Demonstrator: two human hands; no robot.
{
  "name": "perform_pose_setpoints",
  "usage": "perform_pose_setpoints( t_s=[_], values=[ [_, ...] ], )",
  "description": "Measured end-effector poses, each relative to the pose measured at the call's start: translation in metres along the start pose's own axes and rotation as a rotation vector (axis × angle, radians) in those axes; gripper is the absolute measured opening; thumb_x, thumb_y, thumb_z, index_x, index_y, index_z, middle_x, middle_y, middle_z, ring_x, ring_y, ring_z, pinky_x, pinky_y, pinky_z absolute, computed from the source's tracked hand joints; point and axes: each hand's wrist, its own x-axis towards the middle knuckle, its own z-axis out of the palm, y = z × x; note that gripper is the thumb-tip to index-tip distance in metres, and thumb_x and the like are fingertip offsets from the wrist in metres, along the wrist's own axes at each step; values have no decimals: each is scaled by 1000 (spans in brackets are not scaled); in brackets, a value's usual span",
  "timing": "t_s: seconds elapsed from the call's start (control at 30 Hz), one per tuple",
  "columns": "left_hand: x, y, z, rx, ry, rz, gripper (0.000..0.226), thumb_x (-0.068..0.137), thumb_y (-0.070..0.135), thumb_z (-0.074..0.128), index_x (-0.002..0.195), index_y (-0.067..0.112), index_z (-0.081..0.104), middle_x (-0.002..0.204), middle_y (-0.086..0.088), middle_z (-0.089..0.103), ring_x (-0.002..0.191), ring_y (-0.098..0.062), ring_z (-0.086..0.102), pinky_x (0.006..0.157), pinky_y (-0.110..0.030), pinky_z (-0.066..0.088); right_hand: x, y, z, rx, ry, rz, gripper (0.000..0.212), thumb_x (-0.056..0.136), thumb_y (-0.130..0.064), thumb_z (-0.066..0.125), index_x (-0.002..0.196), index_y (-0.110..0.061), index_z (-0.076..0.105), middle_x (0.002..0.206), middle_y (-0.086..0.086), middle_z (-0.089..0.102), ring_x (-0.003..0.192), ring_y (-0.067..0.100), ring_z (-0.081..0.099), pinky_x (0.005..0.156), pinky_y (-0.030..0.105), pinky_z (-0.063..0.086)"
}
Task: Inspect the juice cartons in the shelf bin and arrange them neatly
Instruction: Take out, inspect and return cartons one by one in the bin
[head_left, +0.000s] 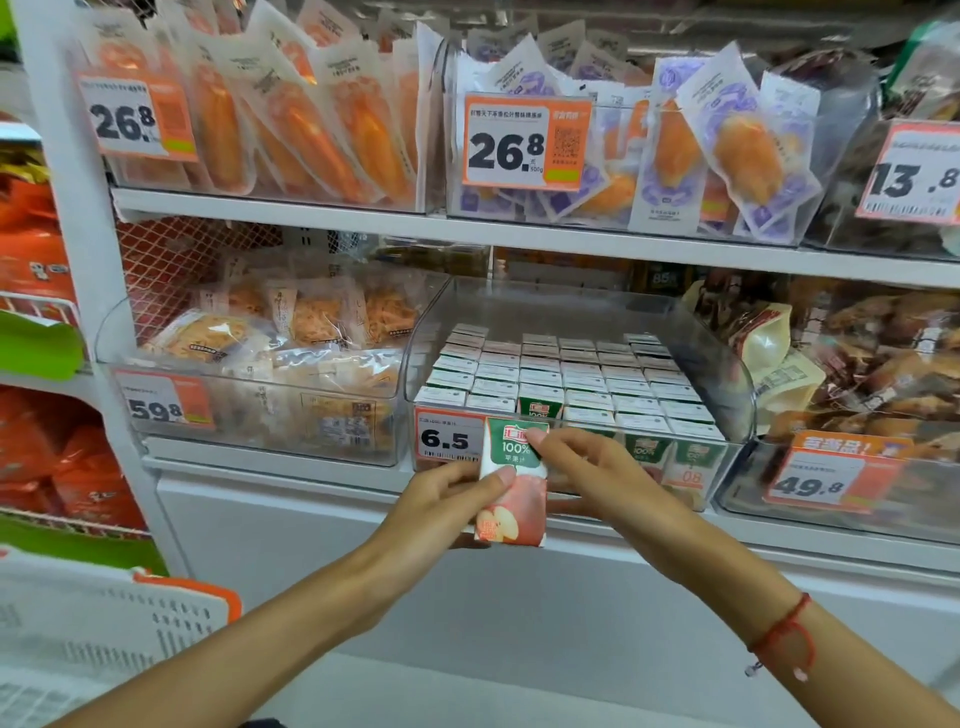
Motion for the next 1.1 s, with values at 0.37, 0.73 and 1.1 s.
perform_pose_setpoints(
  t_s=[0.37, 0.73, 1.1],
  values=[
    [5, -8, -2, -3, 11, -4, 19, 91, 39, 59, 107, 32, 67, 96, 14, 75, 90, -2, 71, 67, -13, 53, 1, 2, -2, -63, -58, 64, 30, 98, -39, 51, 114, -20, 68, 108, -3, 73, 96, 14, 70, 82, 24, 58],
    [9, -10, -11, -45, 156, 29, 24, 96, 37, 56, 114, 27, 69, 105, 6, 75, 97, -9, 71, 92, -29, 55, -1, 1, -1, -78, -279, 69, 35, 87, -16, 71, 121, -21, 65, 111, -1, 73, 107, 12, 67, 100, 32, 51],
    [7, -9, -11, 36, 163, 36, 15, 85, 43, 69, 99, 39, 72, 97, 11, 76, 90, -11, 73, 85, -29, 58, -6, 6, 19, -469, 54, -126, 46, 59, -50, 86, 94, -34, 60, 84, -12, 67, 75, 3, 66, 69, 21, 56]
  ],
)
